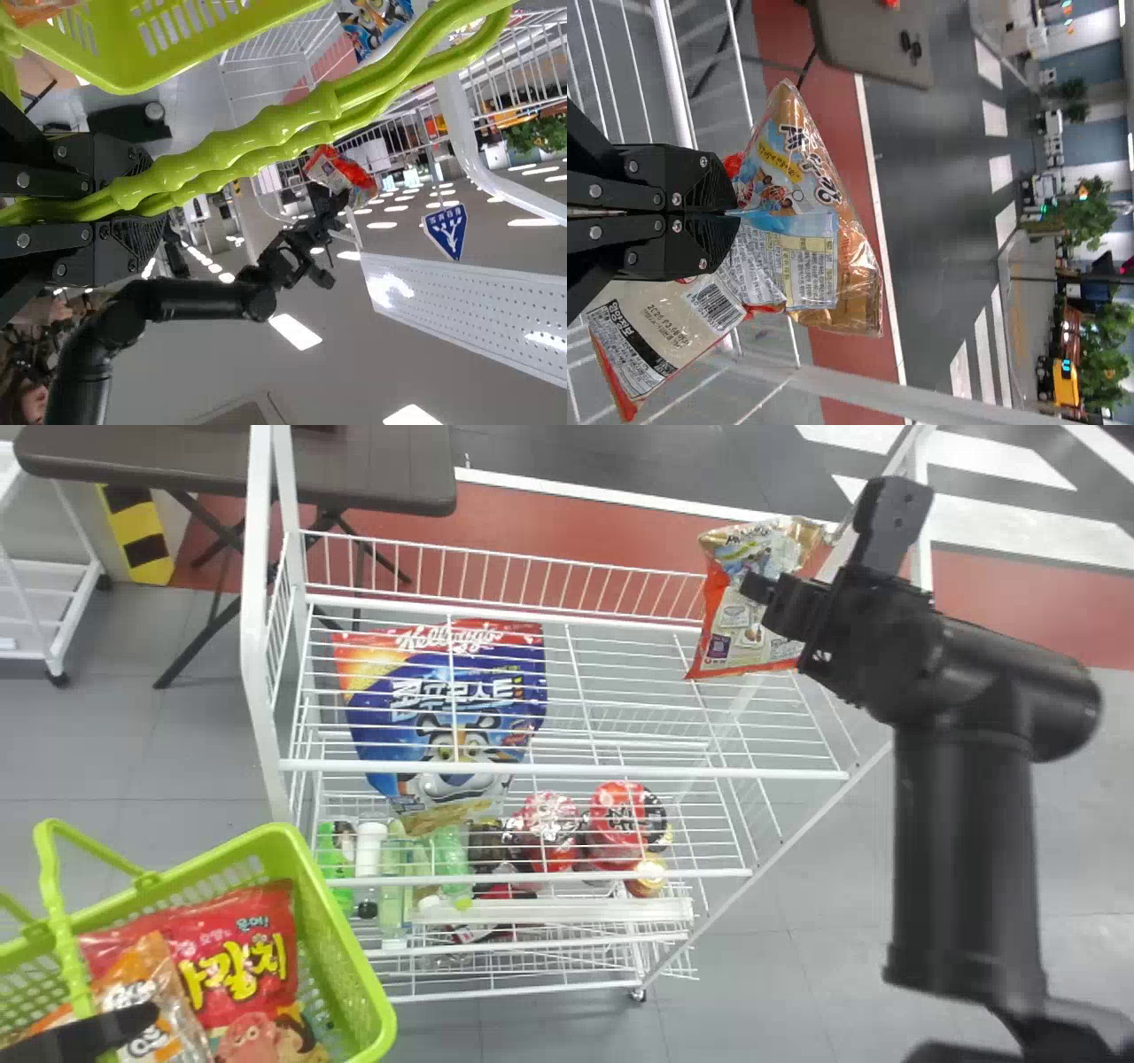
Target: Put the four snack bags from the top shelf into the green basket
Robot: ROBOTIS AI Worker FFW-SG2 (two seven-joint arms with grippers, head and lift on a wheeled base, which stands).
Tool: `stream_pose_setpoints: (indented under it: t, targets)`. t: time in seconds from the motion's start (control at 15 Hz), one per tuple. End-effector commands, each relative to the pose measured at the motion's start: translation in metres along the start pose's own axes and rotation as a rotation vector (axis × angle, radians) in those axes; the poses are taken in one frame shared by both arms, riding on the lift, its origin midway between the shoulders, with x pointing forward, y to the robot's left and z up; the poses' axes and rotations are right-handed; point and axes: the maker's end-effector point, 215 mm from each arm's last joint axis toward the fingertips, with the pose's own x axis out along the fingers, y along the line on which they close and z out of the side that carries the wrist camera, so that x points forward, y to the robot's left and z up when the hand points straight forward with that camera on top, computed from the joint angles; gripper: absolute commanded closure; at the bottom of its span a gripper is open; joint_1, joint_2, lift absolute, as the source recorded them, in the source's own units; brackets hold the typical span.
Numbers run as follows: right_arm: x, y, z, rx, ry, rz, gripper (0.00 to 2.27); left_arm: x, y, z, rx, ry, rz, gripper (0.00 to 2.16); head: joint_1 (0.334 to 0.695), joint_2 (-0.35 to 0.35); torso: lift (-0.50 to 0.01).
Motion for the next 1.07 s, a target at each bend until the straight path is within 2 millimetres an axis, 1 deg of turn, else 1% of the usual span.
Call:
stream_pose_setpoints:
  t: [0.0, 0.07, 0.13, 0.2, 0.27, 0.33, 0.4, 0.47, 0.53, 0.6, 0.67, 0.73, 0.8, 0.87, 0.93, 1.0]
  targets:
    - [-0.052, 0.042, -0.005, 0.011, -0.002, 0.119, 2.25, 0.003, -0.008, 0.002, 0.013, 0.007, -0.016, 2.15, 0.695, -0.240, 0.000]
    - [-0.075, 0.061, -0.012, 0.025, 0.000, 0.177, 2.25, 0.004, -0.010, 0.002, 0.015, 0.008, -0.019, 2.15, 0.695, -0.228, 0.000]
    - [-0.103, 0.082, -0.027, 0.036, 0.023, 0.245, 2.25, 0.004, -0.011, 0.002, 0.015, 0.008, -0.019, 2.15, 0.695, -0.214, 0.000]
    - [-0.130, 0.100, -0.046, 0.040, 0.065, 0.297, 2.25, 0.005, -0.012, 0.002, 0.018, 0.010, -0.023, 2.15, 0.695, -0.182, 0.000]
    - [-0.159, 0.126, -0.064, 0.037, 0.100, 0.370, 2.25, 0.009, -0.017, 0.003, 0.029, 0.016, -0.029, 2.15, 0.695, -0.166, 0.000]
    - [-0.182, 0.147, -0.077, 0.022, 0.120, 0.422, 2.25, 0.011, -0.019, 0.003, 0.036, 0.021, -0.033, 2.15, 0.695, -0.145, 0.000]
    - [-0.208, 0.174, -0.089, 0.017, 0.126, 0.481, 2.25, 0.013, -0.021, 0.002, 0.034, 0.023, -0.038, 2.15, 0.695, -0.120, 0.000]
    - [-0.232, 0.205, -0.107, 0.015, 0.153, 0.554, 2.25, 0.016, -0.022, 0.001, 0.038, 0.028, -0.043, 2.15, 0.695, -0.090, 0.000]
    - [-0.251, 0.233, -0.122, 0.016, 0.185, 0.630, 2.25, 0.019, -0.023, 0.000, 0.036, 0.032, -0.050, 2.15, 0.695, -0.056, 0.000]
    - [-0.271, 0.265, -0.135, 0.027, 0.213, 0.714, 2.25, 0.022, -0.024, -0.002, 0.035, 0.039, -0.054, 2.15, 0.695, 0.021, 0.000]
    - [-0.286, 0.292, -0.141, 0.040, 0.227, 0.780, 2.25, 0.023, -0.024, -0.003, 0.034, 0.041, -0.056, 2.15, 0.695, 0.071, 0.000]
    - [-0.297, 0.315, -0.141, 0.058, 0.219, 0.835, 2.25, 0.025, -0.025, -0.004, 0.031, 0.046, -0.062, 2.15, 0.695, 0.123, 0.000]
    - [-0.305, 0.338, -0.135, 0.101, 0.191, 0.884, 2.25, 0.027, -0.025, -0.006, 0.027, 0.046, -0.066, 2.15, 0.695, 0.166, 0.000]
    - [-0.307, 0.354, -0.129, 0.139, 0.164, 0.915, 2.25, 0.027, -0.025, -0.007, 0.025, 0.045, -0.067, 2.15, 0.695, 0.205, 0.000]
    - [-0.308, 0.369, -0.135, 0.166, 0.171, 0.942, 2.25, 0.027, -0.025, -0.007, 0.025, 0.044, -0.068, 2.15, 0.695, 0.247, 0.000]
    - [-0.305, 0.379, -0.148, 0.170, 0.192, 0.947, 2.25, 0.026, -0.027, -0.007, 0.023, 0.041, -0.075, 2.15, 0.695, 0.306, 0.000]
